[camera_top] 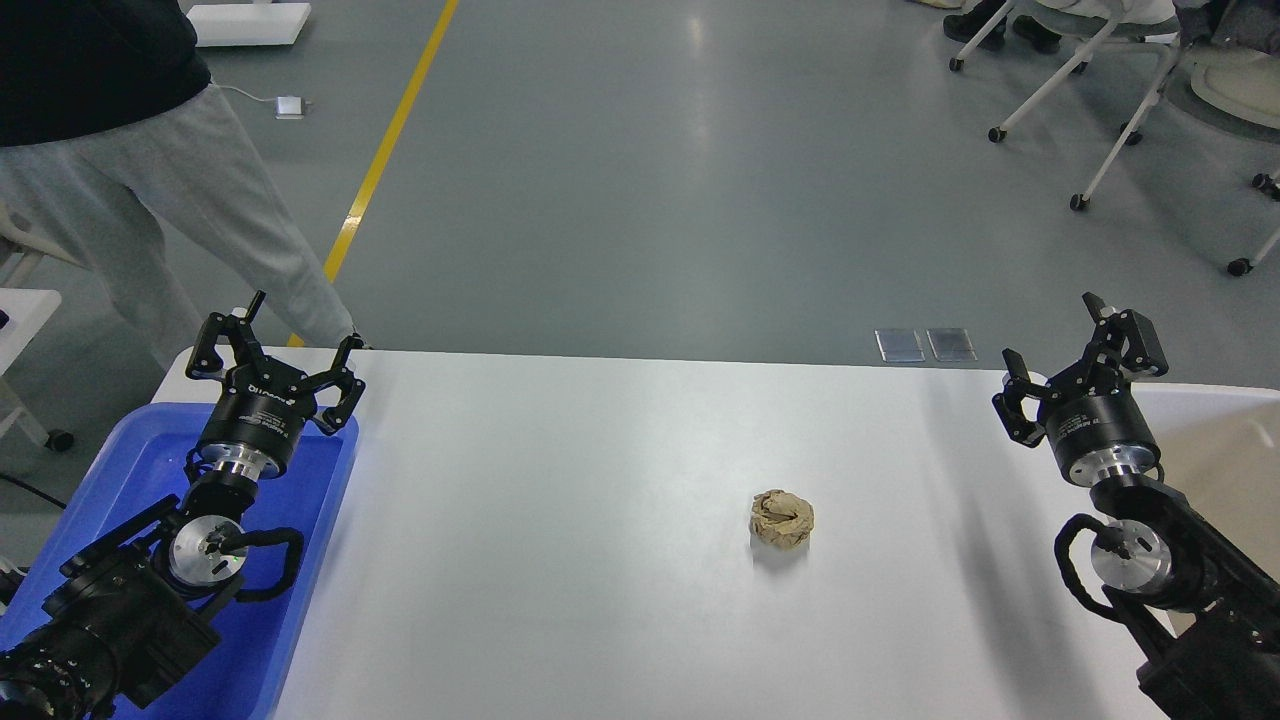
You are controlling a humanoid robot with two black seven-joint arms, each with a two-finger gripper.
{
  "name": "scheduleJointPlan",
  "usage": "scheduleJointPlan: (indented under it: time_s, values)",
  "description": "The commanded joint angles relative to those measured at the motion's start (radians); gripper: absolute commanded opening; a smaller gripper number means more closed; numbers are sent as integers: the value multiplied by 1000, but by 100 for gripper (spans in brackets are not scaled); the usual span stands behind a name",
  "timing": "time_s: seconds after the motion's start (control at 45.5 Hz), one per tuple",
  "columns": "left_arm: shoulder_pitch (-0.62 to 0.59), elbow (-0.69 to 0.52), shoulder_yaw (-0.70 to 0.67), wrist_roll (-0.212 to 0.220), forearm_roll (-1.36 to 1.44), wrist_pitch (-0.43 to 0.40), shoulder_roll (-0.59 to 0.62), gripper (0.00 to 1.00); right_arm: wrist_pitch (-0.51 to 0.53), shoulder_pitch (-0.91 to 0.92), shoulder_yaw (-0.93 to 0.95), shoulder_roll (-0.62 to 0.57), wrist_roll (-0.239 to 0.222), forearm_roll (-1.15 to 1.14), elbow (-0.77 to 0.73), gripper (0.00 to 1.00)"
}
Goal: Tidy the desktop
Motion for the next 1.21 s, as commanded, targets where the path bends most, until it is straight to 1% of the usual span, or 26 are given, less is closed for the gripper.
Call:
scheduleJointPlan:
  time_s: [0.0,0.439,0.549,0.725,0.834,0.944,1.032,1.186]
  values:
    - [0,0,0,-2,0,1,0,100,0,-3,1,1,0,0,0,100]
    - [0,0,0,-2,0,1,0,100,2,-4,-5,-4,-1,0,14,100]
    - [0,0,0,-2,0,1,0,100,6,-4,-38,-13,-1,0,20,100]
    - [0,0,0,-2,0,1,0,100,-11,20,-48,-16,-3,1,17,100]
    - [0,0,0,-2,0,0,0,100,-11,30,-50,-33,-27,17,22,100]
    - [0,0,0,-2,0,1,0,100,-14,36,-59,-63,-113,52,37,100]
    - [0,0,0,-2,0,0,0,100,-8,51,-93,-105,-127,54,57,100]
    - [0,0,0,-2,0,1,0,100,-5,69,-170,-206,-148,58,154,100]
